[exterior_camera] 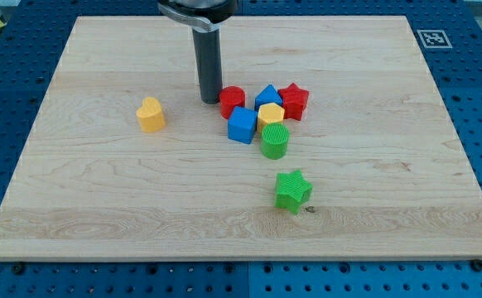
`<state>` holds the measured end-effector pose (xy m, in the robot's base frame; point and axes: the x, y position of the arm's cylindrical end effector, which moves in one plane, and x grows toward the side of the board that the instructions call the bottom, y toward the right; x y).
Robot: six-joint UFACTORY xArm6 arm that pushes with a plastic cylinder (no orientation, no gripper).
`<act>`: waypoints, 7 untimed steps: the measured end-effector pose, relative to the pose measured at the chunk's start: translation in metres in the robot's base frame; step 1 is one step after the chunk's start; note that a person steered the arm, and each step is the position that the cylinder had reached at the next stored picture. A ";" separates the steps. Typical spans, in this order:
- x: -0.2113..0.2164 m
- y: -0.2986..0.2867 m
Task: Move your arm towards the bottom center of the board
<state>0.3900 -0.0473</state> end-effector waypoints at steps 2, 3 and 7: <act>0.002 0.008; 0.003 -0.003; 0.043 -0.025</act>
<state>0.4334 -0.0723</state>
